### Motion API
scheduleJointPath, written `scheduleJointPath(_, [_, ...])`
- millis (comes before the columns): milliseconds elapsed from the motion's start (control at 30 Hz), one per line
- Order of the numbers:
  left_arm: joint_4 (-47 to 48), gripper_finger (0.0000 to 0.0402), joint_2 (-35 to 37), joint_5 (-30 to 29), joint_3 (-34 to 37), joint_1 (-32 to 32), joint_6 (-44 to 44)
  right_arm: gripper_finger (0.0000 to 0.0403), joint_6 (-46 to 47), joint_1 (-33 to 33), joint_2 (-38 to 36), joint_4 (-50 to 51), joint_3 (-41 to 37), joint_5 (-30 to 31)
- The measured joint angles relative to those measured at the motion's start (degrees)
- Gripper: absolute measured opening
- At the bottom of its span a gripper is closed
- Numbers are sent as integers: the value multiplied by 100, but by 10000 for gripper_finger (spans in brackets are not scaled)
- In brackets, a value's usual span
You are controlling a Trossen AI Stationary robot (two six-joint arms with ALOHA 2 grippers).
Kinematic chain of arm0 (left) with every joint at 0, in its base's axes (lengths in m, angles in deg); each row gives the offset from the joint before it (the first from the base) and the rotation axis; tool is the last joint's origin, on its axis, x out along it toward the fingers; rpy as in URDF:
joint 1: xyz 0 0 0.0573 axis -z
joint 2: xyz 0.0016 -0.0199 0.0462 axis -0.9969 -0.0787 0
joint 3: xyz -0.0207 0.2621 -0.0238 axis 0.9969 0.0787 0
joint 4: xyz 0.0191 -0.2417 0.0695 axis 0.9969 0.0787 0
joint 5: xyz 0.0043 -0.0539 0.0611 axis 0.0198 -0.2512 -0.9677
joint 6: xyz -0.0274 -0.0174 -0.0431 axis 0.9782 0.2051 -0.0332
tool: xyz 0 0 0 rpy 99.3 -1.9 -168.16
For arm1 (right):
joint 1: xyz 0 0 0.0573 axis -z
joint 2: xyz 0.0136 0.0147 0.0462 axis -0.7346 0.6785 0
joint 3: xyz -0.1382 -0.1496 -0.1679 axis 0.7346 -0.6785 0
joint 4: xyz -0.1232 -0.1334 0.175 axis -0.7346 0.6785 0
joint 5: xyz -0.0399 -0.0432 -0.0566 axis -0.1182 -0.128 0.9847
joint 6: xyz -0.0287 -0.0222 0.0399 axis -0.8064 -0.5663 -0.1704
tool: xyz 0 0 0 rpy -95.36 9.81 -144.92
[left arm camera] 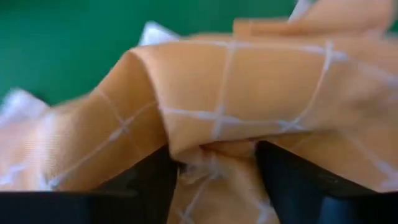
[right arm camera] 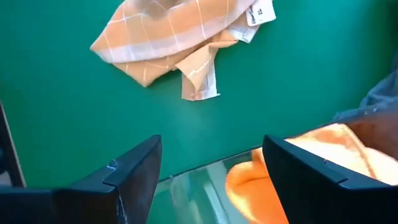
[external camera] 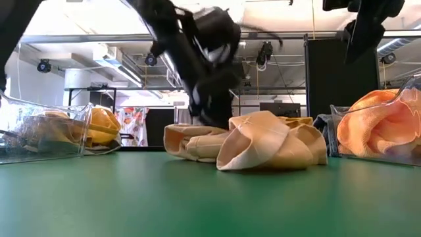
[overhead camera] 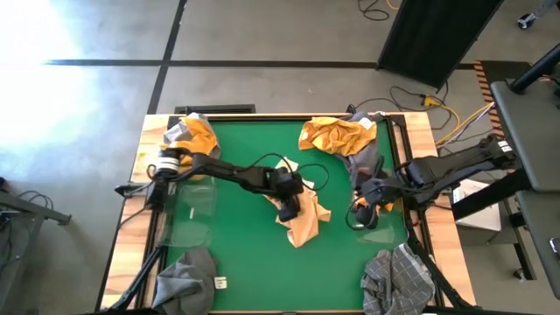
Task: Sort microfiber towel by color & place in baskets
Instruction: Put the orange patterned microfiber towel into the right transparent bin
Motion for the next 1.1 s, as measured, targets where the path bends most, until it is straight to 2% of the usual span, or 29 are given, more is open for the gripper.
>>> scheduleJointPath(133, [34, 239, -465, 11, -187, 0, 310, 278, -142, -177, -2, -18, 193, -81])
scheduleJointPath(233, [67, 214, -705, 51, -338, 29, 407, 289, -288, -263, 35, -23, 354, -73])
scheduleJointPath(300, [78, 172, -769, 71, -406, 66, 407, 297, -411, -328, 55, -50, 384, 115])
scheduleJointPath(433, [144, 43, -633, 158, -383, 96, 378, 306, -1158, -525, 201, -313, 340, 710])
scheduleJointPath(467, [239, 24, -535, 150, -372, 94, 344, 307, -1401, -585, 270, -440, 327, 844])
scheduleJointPath(567, [700, 19, -142, 154, -312, 93, 206, 311, -1996, -713, 520, -1047, 327, 1240])
scheduleJointPath(733, [1091, 7, 1003, 146, -316, 92, -177, 323, -2256, -733, 1008, -1411, 590, 1769])
scheduleJointPath(967, [1264, 6, 2408, 158, -304, 87, -364, 351, -1660, -436, 1804, -1579, 1646, 1790])
scheduleJointPath(1100, [1175, 5, 2945, 429, -317, 87, -366, 358, -1846, -123, 2156, -1777, 2554, 1715])
